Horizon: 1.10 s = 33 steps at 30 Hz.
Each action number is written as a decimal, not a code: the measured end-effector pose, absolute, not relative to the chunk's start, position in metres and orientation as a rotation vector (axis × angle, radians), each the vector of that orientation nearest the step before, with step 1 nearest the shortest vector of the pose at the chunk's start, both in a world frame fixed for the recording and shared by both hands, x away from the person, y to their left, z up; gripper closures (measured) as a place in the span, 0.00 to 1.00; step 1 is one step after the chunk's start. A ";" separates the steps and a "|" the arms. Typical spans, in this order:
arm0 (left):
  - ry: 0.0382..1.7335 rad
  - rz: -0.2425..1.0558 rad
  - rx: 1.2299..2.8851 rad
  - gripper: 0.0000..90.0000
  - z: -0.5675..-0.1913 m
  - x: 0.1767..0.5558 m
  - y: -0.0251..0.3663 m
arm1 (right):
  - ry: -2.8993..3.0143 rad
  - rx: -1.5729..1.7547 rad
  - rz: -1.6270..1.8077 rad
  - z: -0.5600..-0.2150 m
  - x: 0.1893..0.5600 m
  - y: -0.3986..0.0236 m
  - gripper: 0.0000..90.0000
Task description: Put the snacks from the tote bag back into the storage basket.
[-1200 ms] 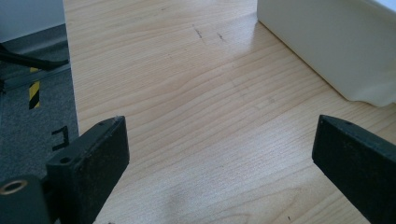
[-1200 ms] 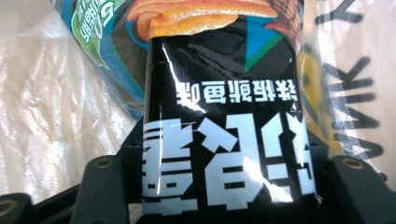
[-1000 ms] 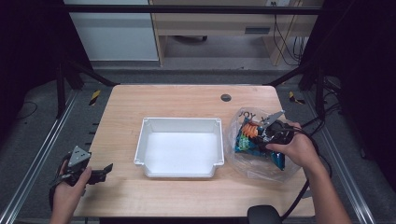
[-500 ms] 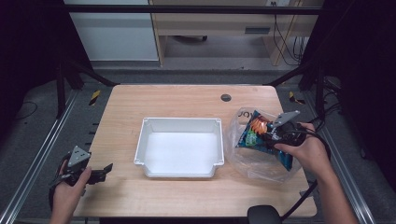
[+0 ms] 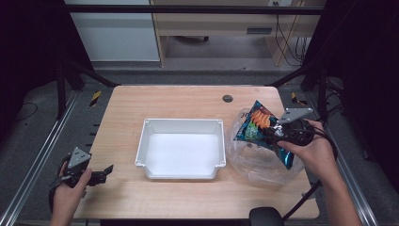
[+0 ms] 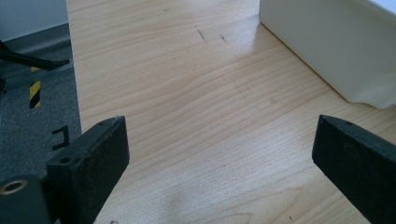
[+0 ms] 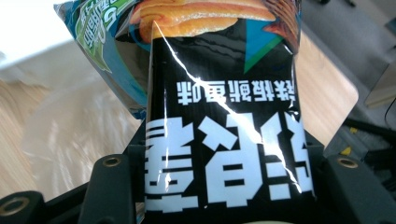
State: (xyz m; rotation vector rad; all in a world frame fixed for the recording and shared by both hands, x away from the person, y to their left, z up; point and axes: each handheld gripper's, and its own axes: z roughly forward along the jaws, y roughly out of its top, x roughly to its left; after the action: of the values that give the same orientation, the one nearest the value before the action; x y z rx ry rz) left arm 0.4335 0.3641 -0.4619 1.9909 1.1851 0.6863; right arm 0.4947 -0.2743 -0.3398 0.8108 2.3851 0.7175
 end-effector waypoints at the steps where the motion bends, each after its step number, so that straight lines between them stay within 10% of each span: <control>1: 1.186 0.685 1.989 0.04 -0.462 0.433 0.364 | 2.380 0.808 0.721 -0.337 0.494 -0.271 0.48; 33: 1.177 0.679 1.990 0.04 -0.461 0.433 0.364 | 2.439 0.626 0.842 -0.318 0.505 -0.190 0.48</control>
State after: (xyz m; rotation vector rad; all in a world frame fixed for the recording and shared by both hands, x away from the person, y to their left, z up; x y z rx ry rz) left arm 0.4331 0.3637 -0.4613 1.9899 1.1767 0.6788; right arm 0.5047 -0.1896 -0.3178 0.6261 2.4387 0.8424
